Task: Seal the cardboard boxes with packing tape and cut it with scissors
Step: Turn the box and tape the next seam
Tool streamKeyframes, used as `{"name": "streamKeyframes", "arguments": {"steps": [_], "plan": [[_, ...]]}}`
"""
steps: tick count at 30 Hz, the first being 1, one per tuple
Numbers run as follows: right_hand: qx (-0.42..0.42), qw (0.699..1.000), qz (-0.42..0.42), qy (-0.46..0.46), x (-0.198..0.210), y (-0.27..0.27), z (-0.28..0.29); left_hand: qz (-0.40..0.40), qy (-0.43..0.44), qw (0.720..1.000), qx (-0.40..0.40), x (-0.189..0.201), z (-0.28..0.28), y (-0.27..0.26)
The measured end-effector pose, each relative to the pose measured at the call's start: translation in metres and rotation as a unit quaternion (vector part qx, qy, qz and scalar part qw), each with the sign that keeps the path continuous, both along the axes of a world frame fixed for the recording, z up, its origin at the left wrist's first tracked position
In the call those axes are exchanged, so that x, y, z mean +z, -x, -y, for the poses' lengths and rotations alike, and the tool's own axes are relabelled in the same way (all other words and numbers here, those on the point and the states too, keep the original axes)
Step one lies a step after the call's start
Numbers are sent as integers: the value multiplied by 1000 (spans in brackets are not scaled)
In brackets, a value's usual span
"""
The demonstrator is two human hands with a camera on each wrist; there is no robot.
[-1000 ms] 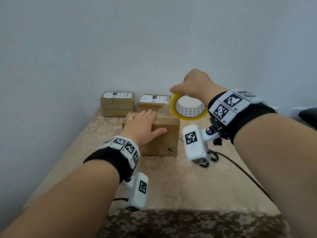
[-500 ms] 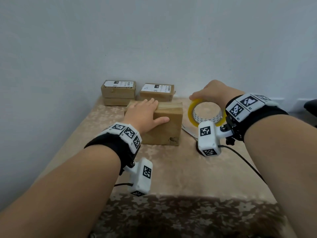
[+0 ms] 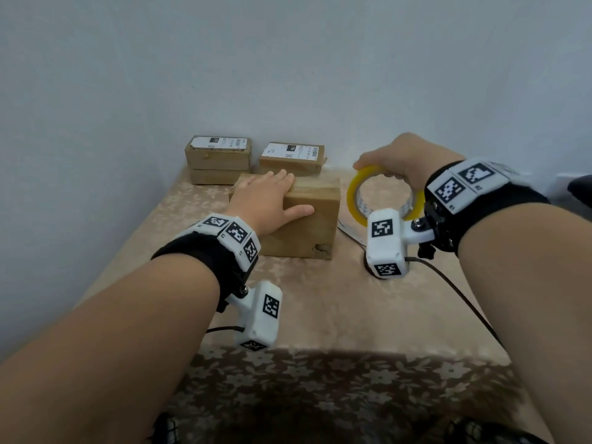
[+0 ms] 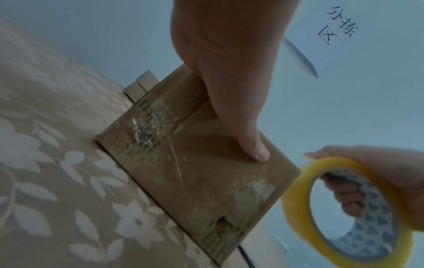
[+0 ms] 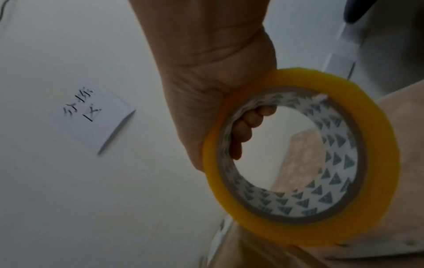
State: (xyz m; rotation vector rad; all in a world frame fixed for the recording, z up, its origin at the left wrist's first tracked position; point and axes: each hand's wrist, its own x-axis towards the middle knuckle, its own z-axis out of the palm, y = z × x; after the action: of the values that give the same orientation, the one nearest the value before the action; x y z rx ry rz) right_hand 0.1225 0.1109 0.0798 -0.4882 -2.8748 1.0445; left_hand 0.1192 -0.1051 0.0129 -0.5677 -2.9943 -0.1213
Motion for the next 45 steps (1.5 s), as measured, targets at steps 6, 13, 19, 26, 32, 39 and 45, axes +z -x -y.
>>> {"name": "streamKeyframes", "arguments": {"steps": [6, 13, 19, 26, 32, 39, 45], "plan": [[-9, 999, 21, 28, -24, -1, -5, 3, 12, 1000, 3, -1, 1, 1], [-14, 999, 27, -10, -47, 12, -8, 15, 25, 1000, -4, 3, -2, 4], [28, 998, 11, -62, -46, 1, 14, 98, 114, 988, 15, 24, -37, -1], [27, 996, -18, -83, -51, 0, 14, 49, 64, 996, -43, 11, 6, 9], [25, 995, -36, -94, -54, -12, 16, 47, 74, 995, 38, 12, 25, 6], [57, 995, -78, -12, -51, -33, 20, -71, 94, 993, -8, 16, -17, -17], [95, 993, -61, 25, -41, -52, 26, -75, 66, 994, 43, 14, -33, -36]]}}
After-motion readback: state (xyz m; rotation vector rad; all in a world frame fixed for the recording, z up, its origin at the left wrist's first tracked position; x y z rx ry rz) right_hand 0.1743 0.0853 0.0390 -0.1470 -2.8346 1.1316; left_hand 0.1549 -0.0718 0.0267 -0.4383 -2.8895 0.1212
